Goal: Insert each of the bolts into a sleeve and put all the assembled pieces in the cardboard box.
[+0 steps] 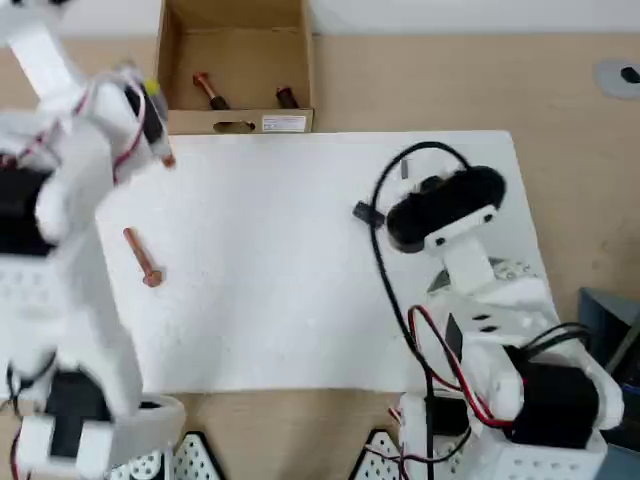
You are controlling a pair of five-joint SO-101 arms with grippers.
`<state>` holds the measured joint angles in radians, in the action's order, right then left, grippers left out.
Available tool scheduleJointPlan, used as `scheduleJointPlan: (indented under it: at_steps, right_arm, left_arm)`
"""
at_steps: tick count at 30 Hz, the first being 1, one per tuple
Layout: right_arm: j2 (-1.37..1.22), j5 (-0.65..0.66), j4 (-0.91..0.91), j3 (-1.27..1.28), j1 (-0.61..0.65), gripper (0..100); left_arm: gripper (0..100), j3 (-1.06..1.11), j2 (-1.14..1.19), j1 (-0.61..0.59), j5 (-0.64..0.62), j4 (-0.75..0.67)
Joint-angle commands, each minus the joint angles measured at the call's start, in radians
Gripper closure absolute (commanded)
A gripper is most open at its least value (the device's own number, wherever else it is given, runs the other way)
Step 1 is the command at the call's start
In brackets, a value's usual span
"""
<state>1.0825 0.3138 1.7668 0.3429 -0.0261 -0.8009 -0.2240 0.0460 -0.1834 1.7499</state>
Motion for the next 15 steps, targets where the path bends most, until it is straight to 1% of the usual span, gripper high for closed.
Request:
scheduleJointPlan:
  at_steps: [1, 5, 10, 12, 15]
  right_arm:
    - [0.01, -0.091, -0.031, -0.005, -0.013, 98.9]
    - [0.01, -0.184, -0.086, 0.064, -0.013, 98.9]
    - [0.01, -0.324, -0.181, 0.15, -0.001, 98.9]
    - [0.01, -0.364, -0.224, 0.191, 0.036, 98.9]
    - [0.01, -0.428, -0.272, 0.245, 0.131, 98.9]
  left_arm:
    - [100, 0.235, -0.217, 0.032, 0.023, 0.003]
    - [100, 0.451, -0.386, 0.028, 0.028, -0.003]
    - [100, 0.707, -0.587, 0.025, 0.029, -0.052]
    - [100, 0.825, -0.682, 0.026, 0.029, -0.092]
    - [100, 1.062, -0.843, 0.026, 0.029, -0.203]
